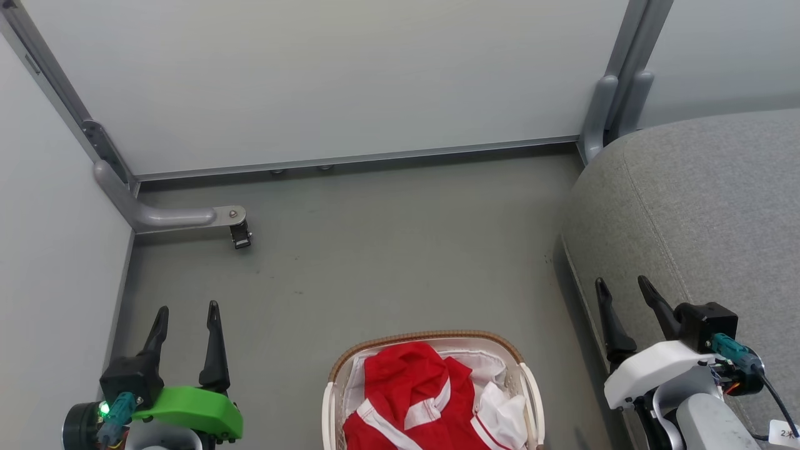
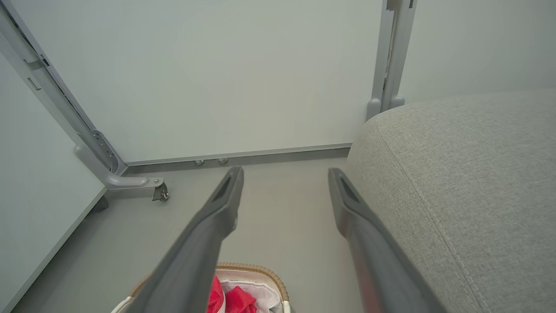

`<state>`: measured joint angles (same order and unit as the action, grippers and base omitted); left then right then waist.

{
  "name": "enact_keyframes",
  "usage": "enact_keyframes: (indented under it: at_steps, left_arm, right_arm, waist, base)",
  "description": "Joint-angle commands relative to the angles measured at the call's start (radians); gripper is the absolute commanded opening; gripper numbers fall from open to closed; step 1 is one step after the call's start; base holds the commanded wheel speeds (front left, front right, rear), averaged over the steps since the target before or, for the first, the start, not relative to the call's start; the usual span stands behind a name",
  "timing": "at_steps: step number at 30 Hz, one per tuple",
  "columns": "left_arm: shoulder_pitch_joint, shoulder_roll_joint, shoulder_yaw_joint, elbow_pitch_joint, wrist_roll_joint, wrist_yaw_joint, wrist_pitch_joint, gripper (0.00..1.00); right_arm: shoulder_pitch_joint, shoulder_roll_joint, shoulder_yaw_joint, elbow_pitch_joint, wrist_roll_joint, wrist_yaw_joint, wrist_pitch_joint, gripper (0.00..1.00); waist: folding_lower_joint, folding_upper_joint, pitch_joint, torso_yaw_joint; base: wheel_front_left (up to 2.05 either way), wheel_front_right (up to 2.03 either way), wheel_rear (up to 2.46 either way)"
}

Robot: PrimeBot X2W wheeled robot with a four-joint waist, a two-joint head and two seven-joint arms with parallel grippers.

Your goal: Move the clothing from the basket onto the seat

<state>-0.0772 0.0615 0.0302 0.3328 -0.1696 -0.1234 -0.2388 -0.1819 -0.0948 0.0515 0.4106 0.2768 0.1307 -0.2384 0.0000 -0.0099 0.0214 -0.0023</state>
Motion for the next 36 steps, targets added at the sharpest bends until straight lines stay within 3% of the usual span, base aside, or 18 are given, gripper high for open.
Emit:
enact_keyframes:
  at_steps: [1,11,23,36]
  left_arm:
    - [0.006,0.001,0.001,0.001,0.023,-0.005,-0.009,1.00]
    - [-0.039,-0.007,-0.040,0.016,0.086,-0.008,-0.027,1.00]
    - [-0.191,-0.009,-0.290,0.129,-0.004,-0.008,-0.026,1.00]
    - [-0.409,-0.008,-0.518,0.525,-0.105,-0.008,-0.026,1.00]
  right_arm:
    - [-0.004,-0.009,0.002,0.001,-0.018,0.000,-0.010,1.00]
    - [-0.065,-0.027,0.028,-0.014,-0.072,0.000,-0.027,1.00]
    - [-0.192,-0.051,0.062,-0.046,-0.047,0.000,-0.028,1.00]
    - [-0.270,-0.033,0.107,-0.059,-0.042,0.000,-0.028,1.00]
  waist:
    - [0.0000,0.0089,0.002,-0.001]
    - [0.0000,0.0097,0.103,-0.023]
    - [0.0000,0.0099,0.330,-0.087]
    - [0.0000,0.0099,0.541,-0.142]
  base:
    - [0.00,0.00,0.00]
    - [0.00,0.00,0.00]
    - [0.00,0.00,0.00]
    - [0.00,0.00,0.00]
